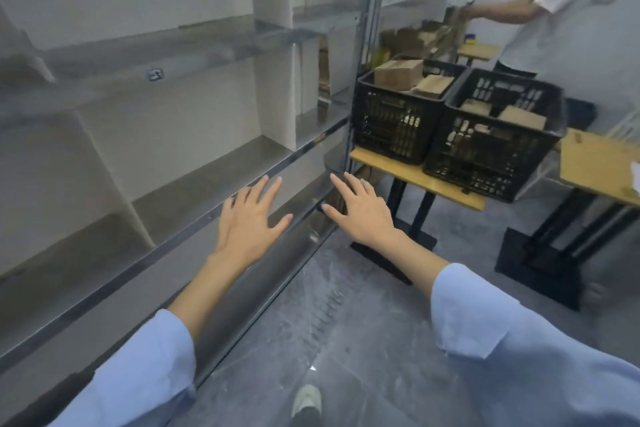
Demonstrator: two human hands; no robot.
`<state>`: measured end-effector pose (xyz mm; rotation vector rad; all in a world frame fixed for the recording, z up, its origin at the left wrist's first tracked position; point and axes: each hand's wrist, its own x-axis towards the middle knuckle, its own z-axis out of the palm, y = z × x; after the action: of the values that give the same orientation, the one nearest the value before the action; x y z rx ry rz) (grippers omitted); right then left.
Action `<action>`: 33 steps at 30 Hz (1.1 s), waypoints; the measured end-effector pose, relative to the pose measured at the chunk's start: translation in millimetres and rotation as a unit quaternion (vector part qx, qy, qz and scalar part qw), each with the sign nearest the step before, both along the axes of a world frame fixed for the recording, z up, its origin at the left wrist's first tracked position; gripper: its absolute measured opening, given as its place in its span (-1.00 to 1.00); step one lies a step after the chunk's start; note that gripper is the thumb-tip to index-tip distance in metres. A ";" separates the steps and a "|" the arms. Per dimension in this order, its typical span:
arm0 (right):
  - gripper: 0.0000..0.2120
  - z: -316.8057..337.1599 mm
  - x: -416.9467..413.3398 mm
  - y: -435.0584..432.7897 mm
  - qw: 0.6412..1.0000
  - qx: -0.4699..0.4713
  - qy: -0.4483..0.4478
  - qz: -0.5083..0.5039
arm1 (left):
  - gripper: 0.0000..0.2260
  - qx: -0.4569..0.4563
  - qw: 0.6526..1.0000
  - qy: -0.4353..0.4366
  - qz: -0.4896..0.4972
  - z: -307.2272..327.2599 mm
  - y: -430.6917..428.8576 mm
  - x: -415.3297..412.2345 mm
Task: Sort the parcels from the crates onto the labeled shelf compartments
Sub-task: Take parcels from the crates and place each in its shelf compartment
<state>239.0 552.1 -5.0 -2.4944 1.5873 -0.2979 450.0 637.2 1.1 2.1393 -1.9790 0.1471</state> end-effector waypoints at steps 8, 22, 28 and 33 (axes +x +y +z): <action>-0.35 -2.2 -98.1 -120.3 0.994 0.007 -0.014 -0.108 | -0.38 -0.028 0.993 0.005 -0.113 -0.9 -167.4 -82.5; -0.41 23.6 -263.2 -306.4 0.948 -0.034 -0.087 -0.304 | -0.37 -0.036 0.955 0.052 -0.288 20.9 -431.9 -258.5; -0.41 22.9 -342.6 -375.7 0.936 -0.042 -0.082 -0.339 | -0.39 -0.050 0.938 0.068 -0.336 26.7 -511.3 -345.2; -0.41 15.5 -414.3 -442.5 0.935 -0.020 -0.089 -0.342 | -0.39 -0.039 0.937 0.092 -0.336 18.9 -581.9 -414.6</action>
<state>-175.4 109.6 10.5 -1.7794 2.3219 -0.6218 35.4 55.4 20.0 1.2672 -2.3986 -0.0874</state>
